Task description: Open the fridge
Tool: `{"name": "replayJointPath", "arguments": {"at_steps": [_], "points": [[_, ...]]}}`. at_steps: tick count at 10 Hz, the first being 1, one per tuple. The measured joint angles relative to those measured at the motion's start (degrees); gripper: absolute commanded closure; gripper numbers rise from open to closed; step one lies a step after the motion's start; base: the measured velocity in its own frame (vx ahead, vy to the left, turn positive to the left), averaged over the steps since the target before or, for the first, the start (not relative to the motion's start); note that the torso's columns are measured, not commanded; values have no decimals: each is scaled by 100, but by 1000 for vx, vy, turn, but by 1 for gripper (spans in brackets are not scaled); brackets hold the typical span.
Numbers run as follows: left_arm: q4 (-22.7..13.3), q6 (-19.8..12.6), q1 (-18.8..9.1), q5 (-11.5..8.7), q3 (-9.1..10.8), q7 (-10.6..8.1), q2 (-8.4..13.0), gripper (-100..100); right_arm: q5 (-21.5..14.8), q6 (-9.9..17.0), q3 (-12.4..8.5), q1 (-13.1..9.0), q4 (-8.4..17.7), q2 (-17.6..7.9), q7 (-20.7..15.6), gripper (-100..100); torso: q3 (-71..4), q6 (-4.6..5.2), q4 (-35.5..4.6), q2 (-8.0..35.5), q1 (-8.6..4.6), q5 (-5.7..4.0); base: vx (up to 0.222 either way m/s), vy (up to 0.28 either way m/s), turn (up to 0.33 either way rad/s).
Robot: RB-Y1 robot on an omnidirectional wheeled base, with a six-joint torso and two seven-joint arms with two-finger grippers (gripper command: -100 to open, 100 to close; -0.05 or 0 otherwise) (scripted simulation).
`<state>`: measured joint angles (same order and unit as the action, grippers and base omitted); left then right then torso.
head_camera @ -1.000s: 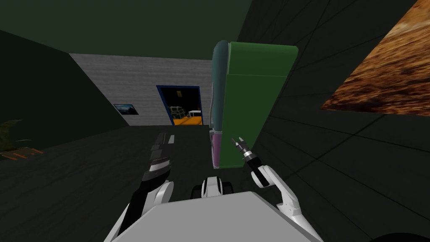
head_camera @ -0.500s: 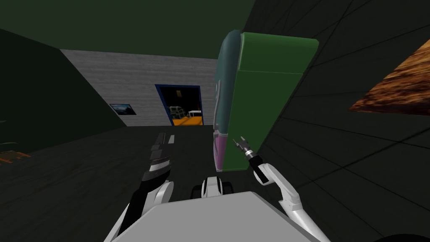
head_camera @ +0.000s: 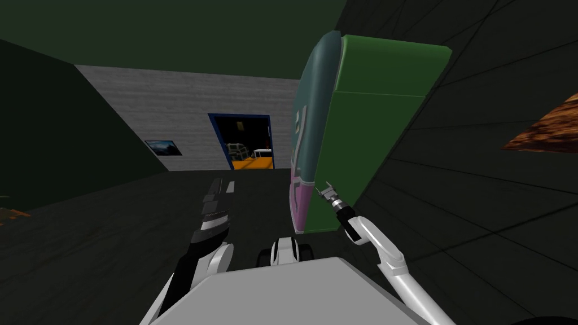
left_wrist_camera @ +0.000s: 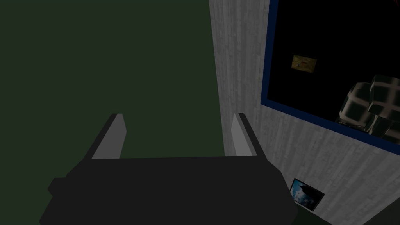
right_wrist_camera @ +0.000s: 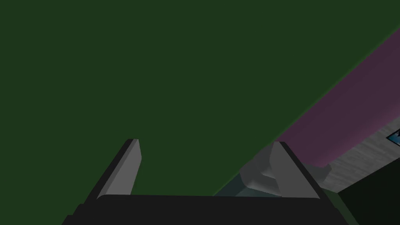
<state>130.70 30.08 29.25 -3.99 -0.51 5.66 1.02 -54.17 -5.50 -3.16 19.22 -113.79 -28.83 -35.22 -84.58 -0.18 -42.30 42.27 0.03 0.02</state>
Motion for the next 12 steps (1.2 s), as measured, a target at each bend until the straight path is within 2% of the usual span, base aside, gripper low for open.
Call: {"name": "replayJointPath", "arguments": {"at_steps": [3,5,6,7,9,10,11,12], "points": [[0,0,-1,0,-1,0,-1,0,-446,129,-93,-83,159,-239,-476,-100,-26,-49,-4,-36,86,35,20,146,0],[0,0,-1,0,0,0,0,0,-607,176,-132,-124,216,-359,-709,-100,-38,-63,-4,-57,62,31,6,111,37],[0,0,-1,0,-1,0,0,0,-745,104,-190,-151,260,-360,-901,-100,-47,-56,0,-73,59,27,0,173,19],[0,0,-1,0,-1,0,-1,0,-850,191,-154,-198,272,-543,-1036,-100,-56,-66,-2,-86,67,34,10,169,10],[0,0,0,0,0,0,0,0,-1080,249,-263,-292,413,-634,-1365,-100,-63,-115,-5,-89,107,56,12,124,5],[0,0,-1,0,0,0,0,0,-1184,192,-375,-258,391,-634,-1546,-100,-63,-113,-2,-89,127,63,6,69,13],[0,0,-1,0,1,0,1,0,-1222,208,-381,-298,444,-699,-1627,-100,-68,-139,-5,-94,133,69,-12,42,5],[0,0,-1,0,1,0,1,0,-1288,314,-299,-375,494,-794,-1687,-100,-76,-157,-6,-104,153,80,-24,91,63]]}}
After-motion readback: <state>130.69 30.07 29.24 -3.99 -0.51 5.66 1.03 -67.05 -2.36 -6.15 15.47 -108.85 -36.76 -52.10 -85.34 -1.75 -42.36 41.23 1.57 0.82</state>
